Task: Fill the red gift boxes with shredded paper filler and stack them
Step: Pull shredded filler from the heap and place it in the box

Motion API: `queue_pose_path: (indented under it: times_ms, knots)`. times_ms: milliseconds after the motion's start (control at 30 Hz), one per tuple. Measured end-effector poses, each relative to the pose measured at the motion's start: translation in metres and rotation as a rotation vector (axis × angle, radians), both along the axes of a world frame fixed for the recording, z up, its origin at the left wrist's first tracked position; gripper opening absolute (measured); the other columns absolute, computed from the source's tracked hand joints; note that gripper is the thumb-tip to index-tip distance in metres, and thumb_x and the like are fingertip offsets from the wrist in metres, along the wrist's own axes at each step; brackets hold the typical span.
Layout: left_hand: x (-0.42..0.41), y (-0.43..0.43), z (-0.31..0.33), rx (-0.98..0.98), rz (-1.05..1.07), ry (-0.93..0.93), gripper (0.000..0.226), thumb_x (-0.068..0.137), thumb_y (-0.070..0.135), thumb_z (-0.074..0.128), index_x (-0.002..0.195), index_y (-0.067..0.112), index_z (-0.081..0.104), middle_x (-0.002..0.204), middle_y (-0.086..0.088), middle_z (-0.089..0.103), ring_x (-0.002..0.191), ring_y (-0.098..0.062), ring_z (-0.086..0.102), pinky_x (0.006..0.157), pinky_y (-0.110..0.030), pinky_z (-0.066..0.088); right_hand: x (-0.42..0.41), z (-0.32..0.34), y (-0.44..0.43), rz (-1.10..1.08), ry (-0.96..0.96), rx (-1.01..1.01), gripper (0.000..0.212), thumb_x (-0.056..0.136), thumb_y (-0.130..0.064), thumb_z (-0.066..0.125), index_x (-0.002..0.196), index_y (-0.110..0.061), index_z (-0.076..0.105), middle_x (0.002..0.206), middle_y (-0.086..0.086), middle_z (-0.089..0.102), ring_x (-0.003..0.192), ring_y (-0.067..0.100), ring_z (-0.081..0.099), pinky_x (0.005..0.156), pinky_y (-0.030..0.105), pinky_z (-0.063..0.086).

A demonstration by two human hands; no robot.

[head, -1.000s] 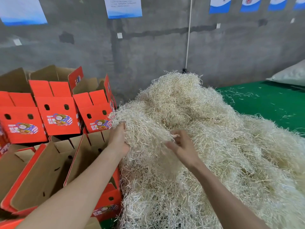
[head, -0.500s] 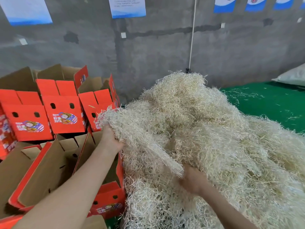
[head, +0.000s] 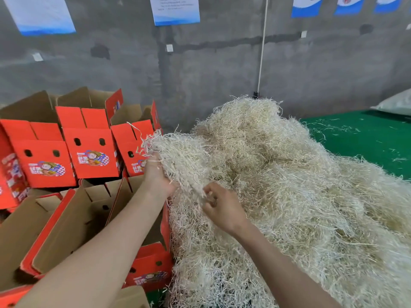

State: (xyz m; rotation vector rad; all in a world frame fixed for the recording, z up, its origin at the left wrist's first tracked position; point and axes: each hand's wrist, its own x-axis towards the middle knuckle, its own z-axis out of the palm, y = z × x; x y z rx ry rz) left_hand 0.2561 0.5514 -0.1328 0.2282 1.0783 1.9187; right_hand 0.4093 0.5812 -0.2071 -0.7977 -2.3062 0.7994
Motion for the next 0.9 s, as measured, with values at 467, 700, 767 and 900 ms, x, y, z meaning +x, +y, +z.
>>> queue_pose_path:
  times_ms: [467, 700, 767, 900]
  knots:
    - [-0.008, 0.008, -0.004, 0.069, 0.011, 0.007, 0.034, 0.095, 0.036, 0.041, 0.107, 0.011, 0.062, 0.107, -0.005, 0.063, 0.094, -0.023, 0.062, 0.073, -0.037, 0.05, 0.063, -0.066, 0.055, -0.308, -0.888, 0.131, 0.049, 0.086, -0.058, 0.029, 0.114, -0.027, 0.053, 0.133, 0.003, 0.049, 0.126, 0.025, 0.042, 0.111, 0.052, 0.02]
    - [-0.036, 0.006, 0.023, 0.113, -0.024, 0.088, 0.034, 0.095, 0.04, 0.036, 0.094, 0.017, 0.061, 0.12, -0.01, 0.061, 0.12, -0.03, 0.051, 0.089, -0.048, 0.043, 0.075, -0.016, 0.049, -0.101, -0.638, -0.086, 0.045, 0.083, -0.024, 0.062, 0.125, -0.02, 0.047, 0.128, -0.002, 0.051, 0.104, 0.013, 0.054, 0.096, 0.034, 0.047]
    - [-0.03, 0.006, 0.02, 0.098, -0.038, 0.07, 0.035, 0.096, 0.04, 0.036, 0.097, 0.017, 0.062, 0.124, -0.012, 0.059, 0.123, -0.032, 0.047, 0.09, -0.048, 0.042, 0.065, 0.029, 0.047, -0.05, -0.404, -0.099, 0.06, 0.078, -0.019, 0.069, 0.133, -0.023, 0.042, 0.134, -0.007, 0.047, 0.107, 0.011, 0.052, 0.098, 0.032, 0.044]
    - [-0.018, 0.006, 0.025, 0.076, -0.02, 0.061, 0.035, 0.094, 0.041, 0.039, 0.101, 0.016, 0.063, 0.107, -0.009, 0.067, 0.109, -0.027, 0.057, 0.078, -0.043, 0.051, 0.027, 0.068, 0.021, 0.072, -0.085, -0.231, 0.086, 0.078, -0.031, 0.07, 0.145, -0.032, 0.015, 0.148, -0.003, 0.03, 0.129, 0.02, 0.038, 0.104, 0.037, 0.032]
